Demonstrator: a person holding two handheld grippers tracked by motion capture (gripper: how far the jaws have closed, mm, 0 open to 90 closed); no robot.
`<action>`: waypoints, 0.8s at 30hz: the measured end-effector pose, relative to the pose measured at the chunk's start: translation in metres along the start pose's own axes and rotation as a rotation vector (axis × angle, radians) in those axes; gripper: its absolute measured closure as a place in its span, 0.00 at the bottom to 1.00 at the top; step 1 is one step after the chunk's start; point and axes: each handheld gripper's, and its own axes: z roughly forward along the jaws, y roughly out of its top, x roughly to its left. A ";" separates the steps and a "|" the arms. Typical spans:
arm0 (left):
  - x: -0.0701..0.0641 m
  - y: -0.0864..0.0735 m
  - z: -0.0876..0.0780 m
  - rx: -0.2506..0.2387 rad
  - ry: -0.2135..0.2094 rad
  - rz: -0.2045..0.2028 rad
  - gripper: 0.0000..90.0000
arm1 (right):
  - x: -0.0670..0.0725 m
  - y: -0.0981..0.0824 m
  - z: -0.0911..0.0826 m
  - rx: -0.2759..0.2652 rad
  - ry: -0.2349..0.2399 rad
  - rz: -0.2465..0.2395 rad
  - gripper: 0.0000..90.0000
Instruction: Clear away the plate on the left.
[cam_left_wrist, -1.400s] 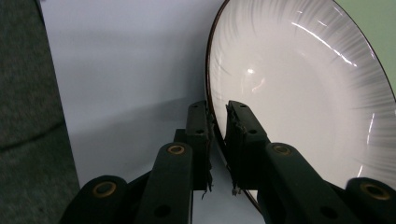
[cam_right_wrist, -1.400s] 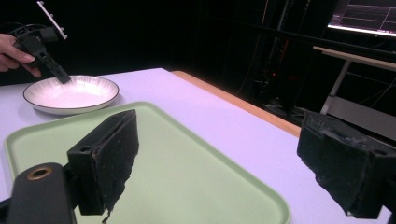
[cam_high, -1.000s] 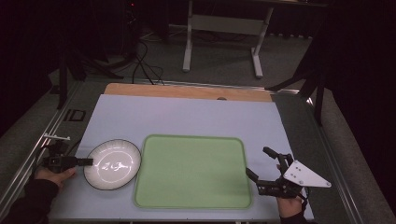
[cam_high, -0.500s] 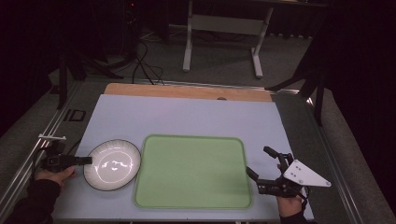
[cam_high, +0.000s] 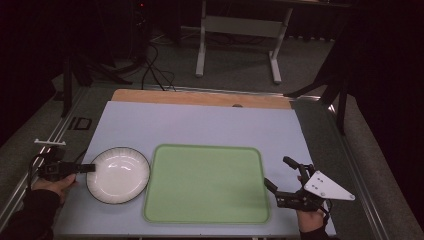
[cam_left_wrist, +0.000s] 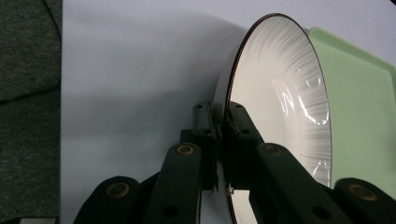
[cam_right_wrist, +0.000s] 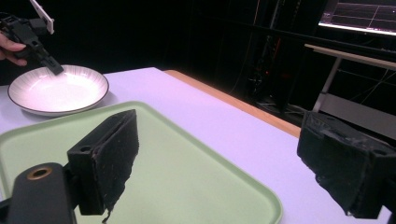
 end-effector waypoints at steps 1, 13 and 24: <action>-0.001 0.000 -0.001 -0.003 0.002 -0.001 0.95 | 0.000 0.000 0.000 0.000 0.000 0.000 0.14; -0.012 0.005 -0.012 -0.029 -0.043 0.005 0.95 | -0.001 0.000 0.000 0.000 -0.006 0.002 0.14; -0.029 0.010 -0.018 -0.042 -0.058 0.043 0.95 | 0.000 0.000 0.000 0.004 -0.009 0.002 0.14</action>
